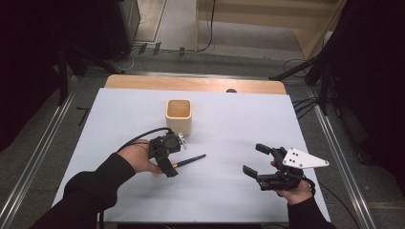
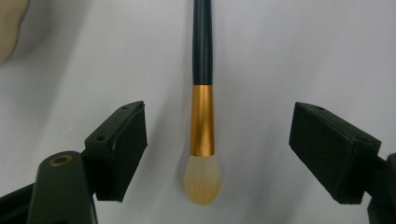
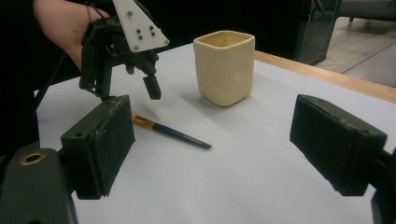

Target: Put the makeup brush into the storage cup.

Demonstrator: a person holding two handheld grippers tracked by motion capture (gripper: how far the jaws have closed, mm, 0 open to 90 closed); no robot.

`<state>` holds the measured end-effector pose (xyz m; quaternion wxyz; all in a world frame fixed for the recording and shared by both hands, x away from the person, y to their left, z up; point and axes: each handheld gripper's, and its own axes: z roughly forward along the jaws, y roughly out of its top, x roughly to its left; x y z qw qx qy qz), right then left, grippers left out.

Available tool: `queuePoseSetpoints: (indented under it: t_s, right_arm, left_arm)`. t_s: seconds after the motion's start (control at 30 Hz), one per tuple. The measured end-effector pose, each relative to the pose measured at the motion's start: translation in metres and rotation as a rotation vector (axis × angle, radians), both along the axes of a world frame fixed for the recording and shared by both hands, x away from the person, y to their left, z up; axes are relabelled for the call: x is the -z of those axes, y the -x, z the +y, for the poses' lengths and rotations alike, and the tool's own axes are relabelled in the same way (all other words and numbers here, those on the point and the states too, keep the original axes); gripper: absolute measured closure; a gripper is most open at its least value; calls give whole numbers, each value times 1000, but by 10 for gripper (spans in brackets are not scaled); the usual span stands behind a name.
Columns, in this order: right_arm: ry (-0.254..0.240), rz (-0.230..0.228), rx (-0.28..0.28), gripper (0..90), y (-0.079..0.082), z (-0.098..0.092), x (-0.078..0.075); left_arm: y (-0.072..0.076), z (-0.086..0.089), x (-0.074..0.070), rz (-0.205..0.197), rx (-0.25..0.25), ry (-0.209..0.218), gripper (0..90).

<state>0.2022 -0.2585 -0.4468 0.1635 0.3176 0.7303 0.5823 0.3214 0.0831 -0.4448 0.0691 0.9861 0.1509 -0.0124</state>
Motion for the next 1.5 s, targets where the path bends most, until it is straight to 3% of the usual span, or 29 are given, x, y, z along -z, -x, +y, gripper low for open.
queuePoseSetpoints:
  t_s: [0.17,0.33,0.43,0.83,1.17,1.33,1.37,1.4,1.5]
  right_arm:
    - [-1,-1,-1,145,0,0,0]
    - [1,-1,-2,145,0,0,0]
    - [-1,-1,-2,145,0,0,0]
    - [1,-2,-4,145,0,0,0]
    - [6,-4,-4,145,0,1,0]
    - [7,-3,-5,145,0,1,0]
    - [7,-3,-6,145,0,1,0]
    - [9,-2,-6,145,0,2,0]
    - [12,0,-7,145,0,2,0]
  left_arm:
    - [0,-2,7,-1,6,-3,203]
    - [1,-4,15,-21,5,-46,206]
    - [1,-4,19,-18,6,-46,210]
    - [-1,-6,28,-38,14,-105,236]
    - [0,-8,31,-35,1,-123,277]
    - [3,-10,29,-36,9,-123,378]
    - [3,-10,28,-32,13,-118,433]
    - [4,-11,26,-31,24,-131,547]
    - [4,-13,27,-25,-8,-135,570]
